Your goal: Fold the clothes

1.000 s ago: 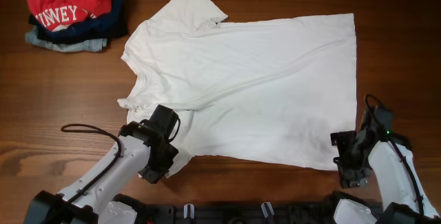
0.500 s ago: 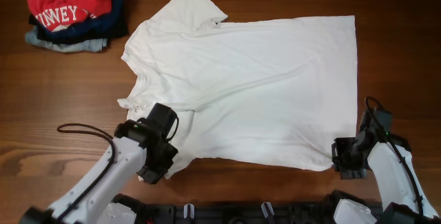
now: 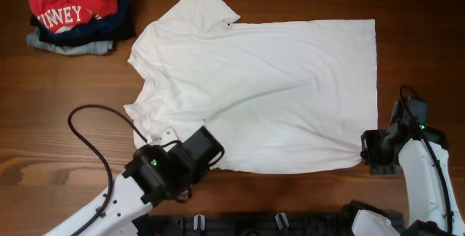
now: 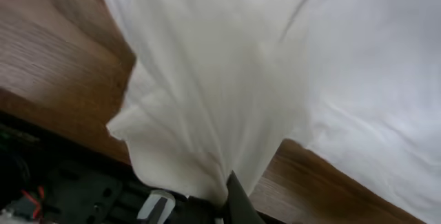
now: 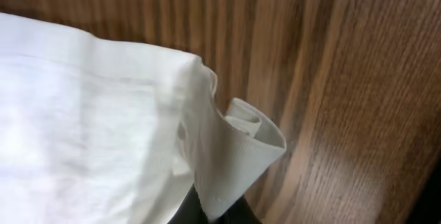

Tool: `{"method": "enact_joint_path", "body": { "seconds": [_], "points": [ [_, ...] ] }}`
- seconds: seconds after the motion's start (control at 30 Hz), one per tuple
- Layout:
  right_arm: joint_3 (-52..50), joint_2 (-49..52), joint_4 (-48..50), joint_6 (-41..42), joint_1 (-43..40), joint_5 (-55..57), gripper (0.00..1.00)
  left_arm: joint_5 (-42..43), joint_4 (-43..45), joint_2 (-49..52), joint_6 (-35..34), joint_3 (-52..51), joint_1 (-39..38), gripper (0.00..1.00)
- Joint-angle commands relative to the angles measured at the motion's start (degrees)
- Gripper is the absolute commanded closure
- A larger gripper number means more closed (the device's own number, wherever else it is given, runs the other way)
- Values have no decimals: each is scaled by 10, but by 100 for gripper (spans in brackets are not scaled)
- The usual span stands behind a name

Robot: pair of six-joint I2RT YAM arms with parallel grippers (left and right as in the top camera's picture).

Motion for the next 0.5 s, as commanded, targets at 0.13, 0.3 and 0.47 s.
{"method": "enact_joint_path", "body": {
  "seconds": [0.13,0.3,0.47],
  "points": [
    [38,0,19,11,-2,16,95,-107,-26,-4,-13,63,-41,96],
    [43,0,25,10,-2,17,96,-140,-68,-4,-26,105,-94,96],
    [101,-2,-30,11,-2,56,96,-123,-107,-4,-72,110,-133,96]
  ]
}}
